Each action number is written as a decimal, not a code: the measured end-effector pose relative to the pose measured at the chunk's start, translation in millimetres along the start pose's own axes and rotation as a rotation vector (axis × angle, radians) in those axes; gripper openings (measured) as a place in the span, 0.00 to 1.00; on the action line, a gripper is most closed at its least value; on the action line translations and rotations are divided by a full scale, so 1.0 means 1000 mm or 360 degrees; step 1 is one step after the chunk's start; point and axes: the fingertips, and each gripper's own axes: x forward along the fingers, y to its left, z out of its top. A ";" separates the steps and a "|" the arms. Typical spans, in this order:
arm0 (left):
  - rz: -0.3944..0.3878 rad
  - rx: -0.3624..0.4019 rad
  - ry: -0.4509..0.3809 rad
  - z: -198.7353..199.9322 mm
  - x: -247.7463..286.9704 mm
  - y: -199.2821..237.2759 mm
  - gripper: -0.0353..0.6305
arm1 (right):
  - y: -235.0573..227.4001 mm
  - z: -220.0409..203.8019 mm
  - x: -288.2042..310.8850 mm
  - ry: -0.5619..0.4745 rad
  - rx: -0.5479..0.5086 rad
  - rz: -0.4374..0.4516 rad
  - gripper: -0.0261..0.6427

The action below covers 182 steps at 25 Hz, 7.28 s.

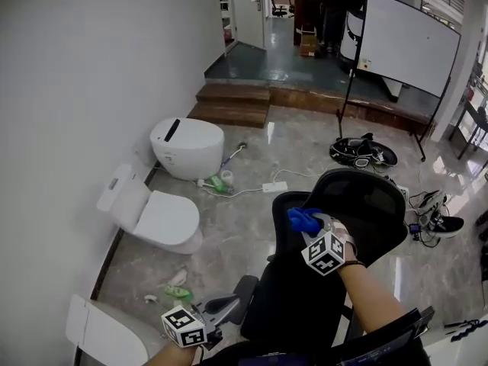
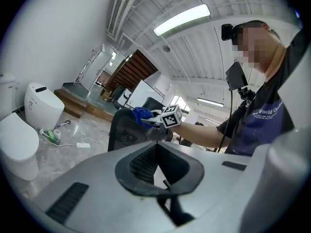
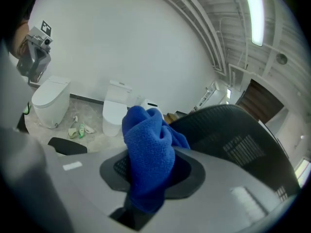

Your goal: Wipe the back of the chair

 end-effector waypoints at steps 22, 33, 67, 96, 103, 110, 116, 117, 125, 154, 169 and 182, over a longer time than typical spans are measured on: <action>-0.0462 0.0030 0.0181 -0.030 0.144 -0.098 0.06 | -0.047 -0.171 -0.135 0.0191 0.0284 -0.0235 0.21; 0.0053 -0.0070 0.0053 -0.025 -0.012 0.023 0.06 | 0.056 0.020 0.058 -0.0170 -0.0053 -0.0114 0.22; -0.0148 -0.0070 0.0326 -0.058 0.066 -0.029 0.06 | -0.082 -0.230 -0.053 0.0328 0.0082 -0.0936 0.22; 0.0099 -0.0127 0.0159 -0.057 -0.036 0.033 0.06 | 0.077 -0.002 0.102 -0.0126 -0.0356 -0.0359 0.22; 0.0108 -0.0152 0.0160 -0.059 -0.043 0.040 0.06 | 0.054 -0.040 0.117 0.0039 -0.0353 -0.0381 0.22; -0.0032 -0.0119 0.0236 -0.062 0.015 0.007 0.06 | 0.000 -0.155 0.042 0.0265 -0.0243 -0.0532 0.22; -0.0235 -0.0075 0.0326 -0.071 0.087 -0.044 0.06 | -0.059 -0.299 -0.068 0.0565 -0.0051 -0.0734 0.22; -0.0267 -0.0063 0.0337 -0.073 0.097 -0.052 0.06 | -0.067 -0.322 -0.087 0.0616 -0.0021 -0.0766 0.22; -0.0346 -0.0077 0.0362 -0.085 0.137 -0.081 0.06 | -0.082 -0.389 -0.143 0.0757 -0.0004 -0.0816 0.22; -0.0063 -0.0151 0.0257 -0.071 0.021 0.015 0.06 | 0.034 -0.189 0.055 0.0355 -0.0313 -0.0376 0.22; -0.0431 -0.0084 0.0435 -0.111 0.161 -0.092 0.06 | -0.042 -0.429 -0.131 0.0842 -0.0028 -0.0629 0.22; -0.0031 -0.0186 0.0259 -0.092 0.010 0.035 0.06 | 0.133 -0.105 0.117 0.0110 -0.0425 -0.0143 0.22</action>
